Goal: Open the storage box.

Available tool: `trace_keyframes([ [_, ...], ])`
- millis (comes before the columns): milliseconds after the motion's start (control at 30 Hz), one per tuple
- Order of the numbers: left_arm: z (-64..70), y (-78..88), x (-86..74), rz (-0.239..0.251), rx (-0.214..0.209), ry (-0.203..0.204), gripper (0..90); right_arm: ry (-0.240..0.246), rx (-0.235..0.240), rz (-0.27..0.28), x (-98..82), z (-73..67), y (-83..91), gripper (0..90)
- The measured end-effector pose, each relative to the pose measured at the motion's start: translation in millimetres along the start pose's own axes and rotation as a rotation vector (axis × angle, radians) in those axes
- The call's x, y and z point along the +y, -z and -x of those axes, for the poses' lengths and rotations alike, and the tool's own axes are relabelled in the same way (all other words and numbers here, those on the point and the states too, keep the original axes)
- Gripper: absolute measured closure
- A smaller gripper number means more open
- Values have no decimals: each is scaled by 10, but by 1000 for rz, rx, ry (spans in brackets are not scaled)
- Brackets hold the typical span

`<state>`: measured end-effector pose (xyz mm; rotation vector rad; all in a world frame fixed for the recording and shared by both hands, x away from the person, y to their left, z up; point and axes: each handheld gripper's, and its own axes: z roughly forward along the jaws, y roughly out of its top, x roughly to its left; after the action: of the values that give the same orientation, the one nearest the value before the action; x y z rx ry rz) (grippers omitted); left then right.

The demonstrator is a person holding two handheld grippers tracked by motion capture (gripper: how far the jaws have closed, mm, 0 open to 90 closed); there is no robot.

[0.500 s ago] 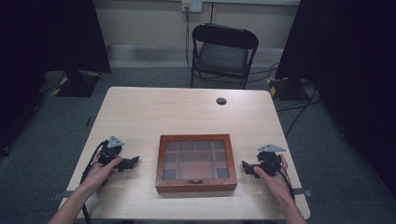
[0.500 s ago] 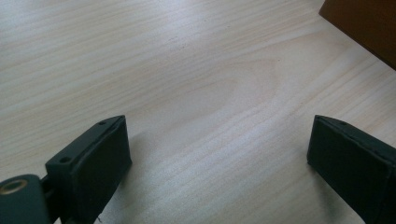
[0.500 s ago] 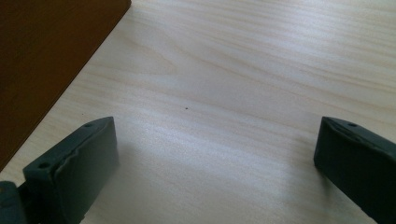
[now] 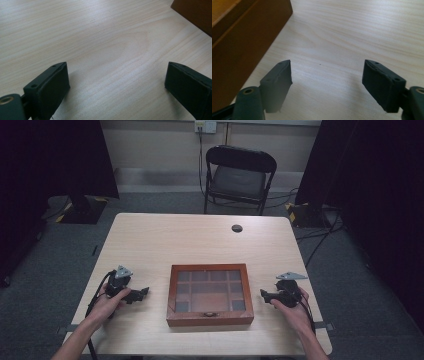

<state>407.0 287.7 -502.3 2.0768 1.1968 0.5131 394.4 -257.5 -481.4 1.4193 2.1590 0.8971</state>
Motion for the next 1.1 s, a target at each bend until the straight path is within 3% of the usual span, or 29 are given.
trace_keyframes([
  [233,5,-5,0,2,5,7,40,-3,70,-19,88,-39,112,331],
  [367,4,-4,1,1,5,6,39,8,147,9,163,-112,239,392],
  [500,4,-8,1,2,1,12,37,32,174,10,214,-157,322,414],
  [567,6,-12,1,5,1,19,34,28,216,21,238,-177,371,423],
  [833,6,-14,2,5,1,20,29,80,330,59,336,-365,548,453],
  [967,8,-16,1,7,1,24,29,93,361,79,377,-435,596,439],
  [1033,8,-16,1,7,1,23,29,110,372,82,405,-507,614,426],
  [1100,6,-13,2,4,1,20,30,131,412,88,433,-599,630,468],
])
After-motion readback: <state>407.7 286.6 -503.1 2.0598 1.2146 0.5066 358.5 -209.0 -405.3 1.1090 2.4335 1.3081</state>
